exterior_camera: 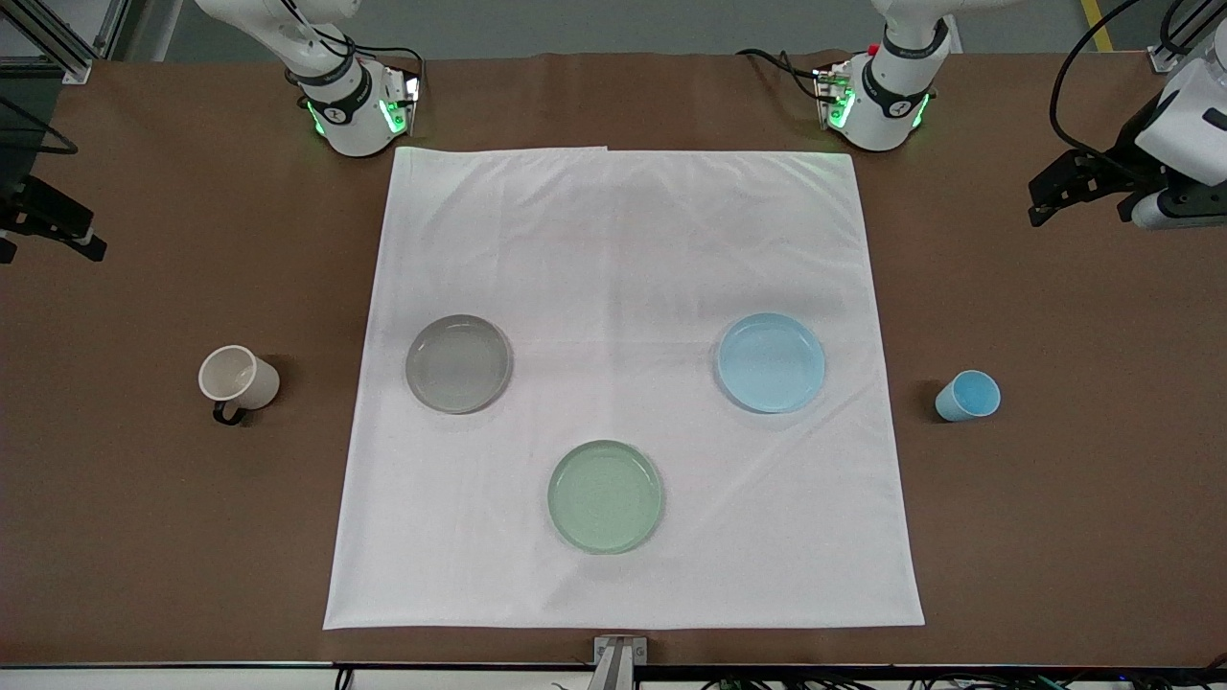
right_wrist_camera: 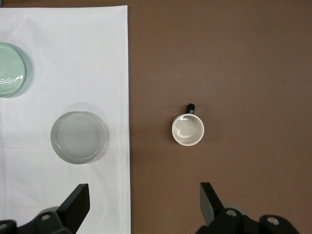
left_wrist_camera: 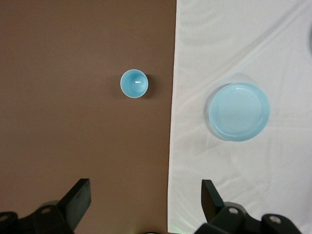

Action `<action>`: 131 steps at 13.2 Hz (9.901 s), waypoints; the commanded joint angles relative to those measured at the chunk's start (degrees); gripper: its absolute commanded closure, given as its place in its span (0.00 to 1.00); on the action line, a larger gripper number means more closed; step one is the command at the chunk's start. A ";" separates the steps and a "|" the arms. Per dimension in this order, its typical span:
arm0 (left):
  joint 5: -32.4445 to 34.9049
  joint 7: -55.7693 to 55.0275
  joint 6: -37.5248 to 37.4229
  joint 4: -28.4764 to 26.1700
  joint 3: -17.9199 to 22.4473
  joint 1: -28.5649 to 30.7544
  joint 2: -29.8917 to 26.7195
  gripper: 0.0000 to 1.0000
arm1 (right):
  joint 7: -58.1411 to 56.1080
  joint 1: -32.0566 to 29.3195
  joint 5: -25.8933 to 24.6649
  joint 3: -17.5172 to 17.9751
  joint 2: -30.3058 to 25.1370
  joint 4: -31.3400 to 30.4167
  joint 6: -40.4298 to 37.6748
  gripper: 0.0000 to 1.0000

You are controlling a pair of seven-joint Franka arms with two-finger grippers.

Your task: Place blue cup in blue plate and white mug in gray plate

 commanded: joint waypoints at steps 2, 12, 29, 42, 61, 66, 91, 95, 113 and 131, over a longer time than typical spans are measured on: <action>0.76 0.07 -2.25 3.64 -0.09 0.27 1.94 0.00 | 0.61 -0.40 -0.73 0.40 0.15 0.56 -0.08 0.00; 1.12 0.86 12.81 -6.07 0.00 9.50 14.77 0.00 | 0.43 -0.66 -0.99 0.40 1.64 0.56 0.01 0.00; 1.29 0.77 47.76 -14.81 0.35 10.12 33.24 0.70 | 0.78 -8.04 0.06 0.31 23.25 -23.25 42.53 0.02; 7.53 -0.20 44.24 -14.90 0.26 10.20 32.09 0.69 | 0.87 -9.01 0.15 0.31 29.86 -23.44 48.88 0.37; 7.53 -0.20 44.24 -13.67 0.17 10.20 32.88 0.61 | 0.61 1.86 -0.73 0.92 18.53 -20.37 30.43 0.97; 7.27 -0.29 44.24 -12.97 0.00 9.77 32.62 0.57 | 12.43 16.97 0.15 0.92 19.92 -19.66 31.82 0.98; 7.45 -34.12 30.35 -23.76 -29.88 9.06 17.51 1.00 | 24.08 19.66 2.01 -2.15 5.72 -20.10 11.47 0.00; 6.83 -36.83 34.99 -27.19 -30.94 8.97 16.80 1.00 | 14.62 10.10 1.73 -2.15 -2.39 -21.59 5.29 0.00; 14.47 -37.29 52.44 -25.99 -27.60 9.67 28.84 0.00 | 4.83 1.01 -0.65 -2.07 2.08 0.10 5.37 0.00; 11.85 -2.25 -3.83 16.31 -27.96 21.10 13.04 0.00 | 4.65 0.92 -0.90 -2.15 2.00 1.26 5.37 0.00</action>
